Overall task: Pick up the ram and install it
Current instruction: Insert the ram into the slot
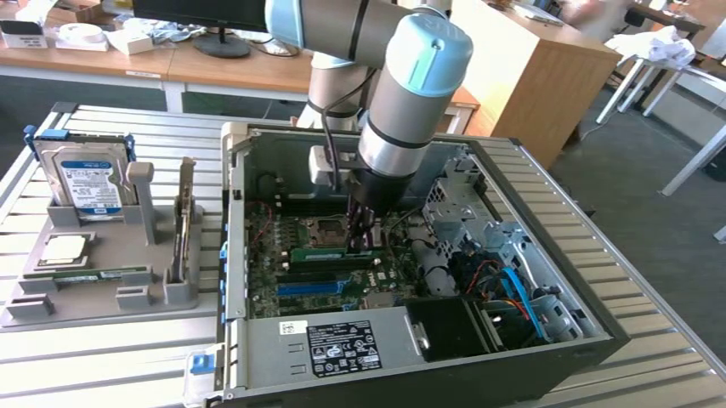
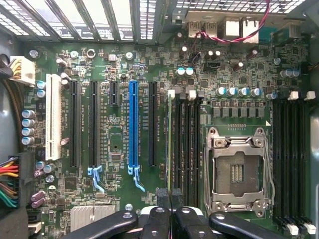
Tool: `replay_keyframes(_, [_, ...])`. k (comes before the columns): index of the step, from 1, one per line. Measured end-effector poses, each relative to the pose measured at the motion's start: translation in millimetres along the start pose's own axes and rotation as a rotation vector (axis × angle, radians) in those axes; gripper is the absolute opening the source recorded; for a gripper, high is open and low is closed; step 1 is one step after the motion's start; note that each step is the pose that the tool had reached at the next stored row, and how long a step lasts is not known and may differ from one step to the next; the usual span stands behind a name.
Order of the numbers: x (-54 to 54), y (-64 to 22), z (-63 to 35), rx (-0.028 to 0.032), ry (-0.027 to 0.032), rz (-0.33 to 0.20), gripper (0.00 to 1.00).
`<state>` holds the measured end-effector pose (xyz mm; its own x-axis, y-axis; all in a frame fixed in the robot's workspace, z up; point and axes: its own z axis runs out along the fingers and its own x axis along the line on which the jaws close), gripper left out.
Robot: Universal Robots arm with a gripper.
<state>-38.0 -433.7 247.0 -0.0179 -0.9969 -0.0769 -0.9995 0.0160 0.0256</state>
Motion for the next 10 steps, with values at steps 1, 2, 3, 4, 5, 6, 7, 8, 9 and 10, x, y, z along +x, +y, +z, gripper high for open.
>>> replay_keyframes(1, [0.1, 0.0, 0.7, 0.0000, 0.0000, 0.000, 0.11])
replay_keyframes(2, [0.1, 0.0, 1.1, 0.0000, 0.0001, 0.000, 0.11])
replay_keyframes(3, [0.1, 0.0, 1.1, -0.0001, 0.0002, 0.000, 0.11])
replay_keyframes(4, [0.1, 0.0, 1.1, -0.0001, 0.0003, 0.000, 0.11])
replay_keyframes(5, [0.1, 0.0, 1.1, -0.0001, 0.0003, 0.000, 0.11])
replay_keyframes(6, [0.1, 0.0, 1.4, 0.0000, 0.0000, 0.000, 0.11])
replay_keyframes(7, [0.1, -0.1, 1.6, 0.0000, -0.0001, 0.000, 0.11])
replay_keyframes(8, [0.1, -0.3, 1.9, 0.0001, -0.0002, 0.000, 0.11])
replay_keyframes(9, [0.2, -0.5, 2.0, 0.0000, 0.0000, 0.000, 0.11])
replay_keyframes(10, [0.2, -0.7, 2.2, 0.0000, 0.0000, 0.000, 0.11])
